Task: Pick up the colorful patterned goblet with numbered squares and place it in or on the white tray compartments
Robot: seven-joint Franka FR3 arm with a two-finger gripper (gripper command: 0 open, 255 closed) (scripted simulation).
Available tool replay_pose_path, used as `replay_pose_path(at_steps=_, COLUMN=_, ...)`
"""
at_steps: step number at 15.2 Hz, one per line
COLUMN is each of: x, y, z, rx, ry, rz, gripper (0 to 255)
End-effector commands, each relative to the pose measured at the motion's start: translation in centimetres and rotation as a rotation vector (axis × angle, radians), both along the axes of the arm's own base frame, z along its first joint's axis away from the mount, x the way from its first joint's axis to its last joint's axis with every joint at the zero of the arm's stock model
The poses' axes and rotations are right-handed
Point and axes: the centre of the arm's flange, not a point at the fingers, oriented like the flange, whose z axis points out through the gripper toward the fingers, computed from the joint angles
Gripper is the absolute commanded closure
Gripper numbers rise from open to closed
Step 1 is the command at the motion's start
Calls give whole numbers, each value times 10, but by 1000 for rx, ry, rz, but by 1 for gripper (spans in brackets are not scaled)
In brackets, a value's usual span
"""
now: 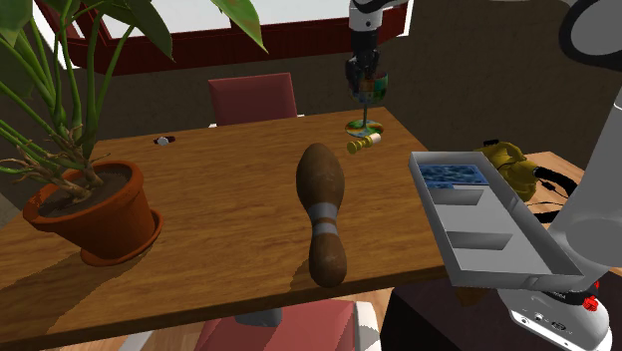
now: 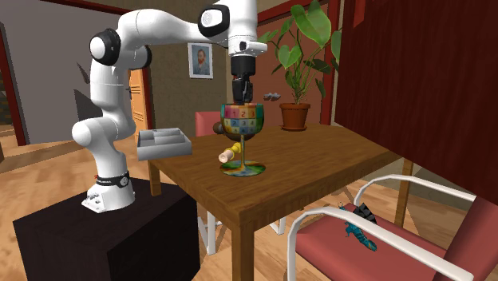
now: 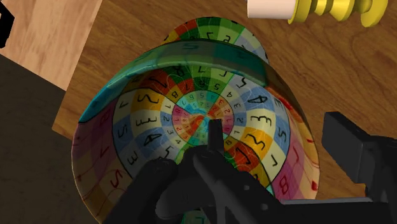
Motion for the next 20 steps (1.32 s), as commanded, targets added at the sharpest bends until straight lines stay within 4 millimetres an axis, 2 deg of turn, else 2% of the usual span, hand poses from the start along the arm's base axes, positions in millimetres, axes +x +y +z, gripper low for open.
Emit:
replay_pose_path(at_steps=1, x=0, y=0, z=0, rx=0, ry=0, rz=0, gripper=255)
replay_pose_path(at_steps=9, x=0, y=0, z=0, rx=0, ry=0, rz=0, gripper=255)
replay_pose_path(at_steps=20, x=0, y=0, z=58, rx=0, ry=0, rz=0, gripper=255)
